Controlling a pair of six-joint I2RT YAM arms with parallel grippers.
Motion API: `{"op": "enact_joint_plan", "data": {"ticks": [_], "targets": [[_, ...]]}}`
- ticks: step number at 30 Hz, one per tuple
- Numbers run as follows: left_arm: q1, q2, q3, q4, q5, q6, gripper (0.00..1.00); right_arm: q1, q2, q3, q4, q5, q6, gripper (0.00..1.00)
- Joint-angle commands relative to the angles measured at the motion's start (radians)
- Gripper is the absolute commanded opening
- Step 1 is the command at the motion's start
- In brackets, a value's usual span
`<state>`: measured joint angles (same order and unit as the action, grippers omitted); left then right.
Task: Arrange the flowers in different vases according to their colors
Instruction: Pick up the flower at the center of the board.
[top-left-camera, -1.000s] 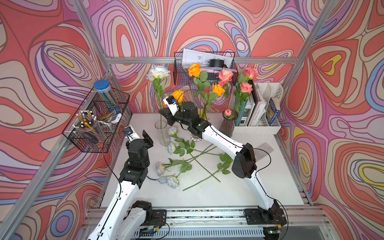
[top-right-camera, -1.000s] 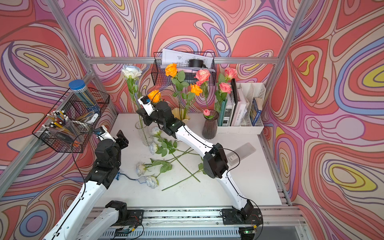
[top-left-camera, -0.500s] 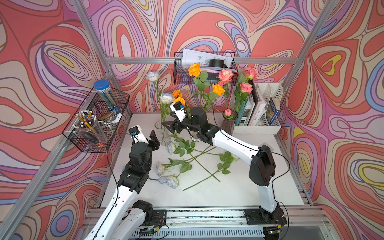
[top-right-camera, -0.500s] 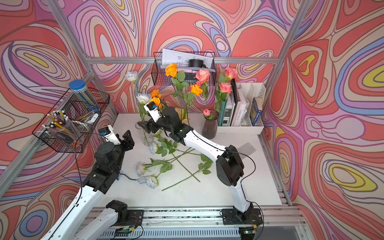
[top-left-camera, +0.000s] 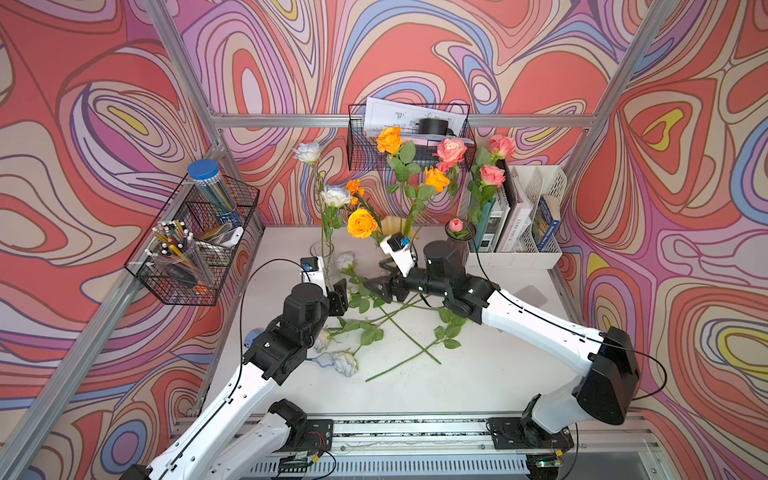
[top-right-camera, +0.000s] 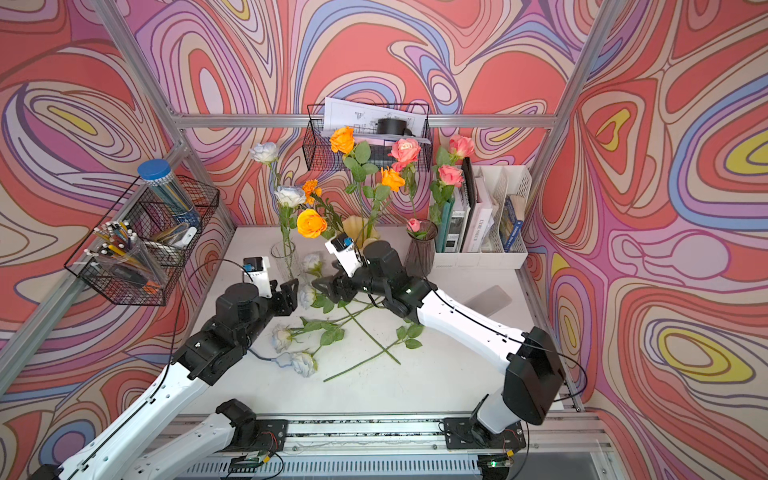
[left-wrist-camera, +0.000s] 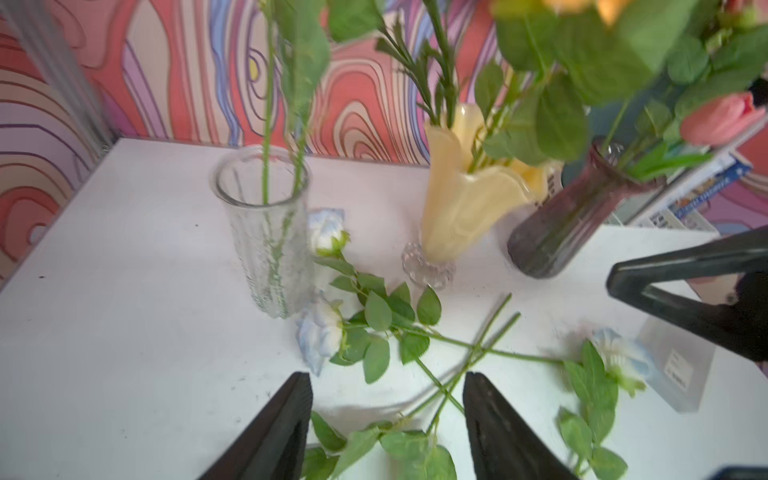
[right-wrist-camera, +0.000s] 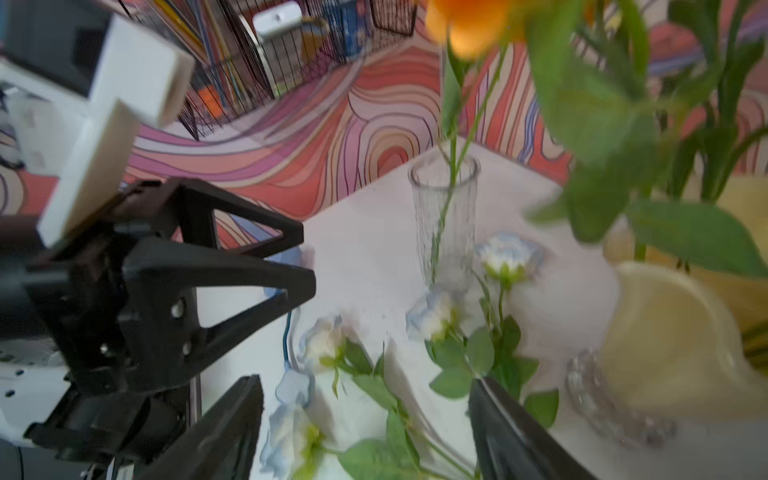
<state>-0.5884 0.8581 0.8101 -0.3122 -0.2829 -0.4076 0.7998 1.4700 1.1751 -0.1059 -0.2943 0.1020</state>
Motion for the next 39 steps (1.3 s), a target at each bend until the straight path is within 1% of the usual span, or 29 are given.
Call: {"op": "enact_joint_plan", "data": {"ticks": [1,3,5,7,9,12,16,19,22,25,32,39], "targets": [[-0.069,0.038,-0.013,-0.032,0.003,0.017,0.63,0.001,-0.098,-0.092,-0.076,0.113,0.055,0.78],[-0.107,0.077,-0.012,-0.01,0.062,0.05,0.64,-0.005,-0.155,-0.143,-0.12,0.212,0.089,0.78],[-0.138,0.138,0.011,-0.007,0.127,0.073,0.63,-0.029,-0.191,-0.159,-0.191,0.316,0.147,0.79],[-0.182,0.223,0.057,-0.033,0.167,0.108,0.64,-0.103,-0.224,-0.175,-0.255,0.339,0.21,0.79],[-0.252,0.329,0.109,-0.057,0.183,0.171,0.64,-0.229,-0.255,-0.206,-0.295,0.301,0.286,0.78],[-0.314,0.498,0.195,-0.095,0.242,0.244,0.64,-0.373,-0.266,-0.25,-0.311,0.253,0.327,0.78],[-0.383,0.675,0.289,-0.115,0.297,0.338,0.64,-0.48,-0.211,-0.269,-0.304,0.203,0.347,0.78],[-0.394,0.764,0.329,-0.117,0.322,0.365,0.63,-0.55,-0.18,-0.301,-0.257,0.137,0.373,0.77],[-0.398,0.836,0.369,-0.155,0.321,0.378,0.61,-0.571,-0.163,-0.319,-0.228,0.129,0.365,0.77],[-0.399,0.869,0.383,-0.18,0.329,0.392,0.59,-0.583,-0.142,-0.323,-0.218,0.119,0.353,0.77],[-0.404,0.94,0.373,-0.197,0.317,0.398,0.55,-0.596,-0.116,-0.338,-0.177,0.083,0.344,0.76],[-0.411,0.989,0.36,-0.194,0.297,0.381,0.51,-0.6,-0.119,-0.335,-0.19,0.096,0.329,0.75]]}}
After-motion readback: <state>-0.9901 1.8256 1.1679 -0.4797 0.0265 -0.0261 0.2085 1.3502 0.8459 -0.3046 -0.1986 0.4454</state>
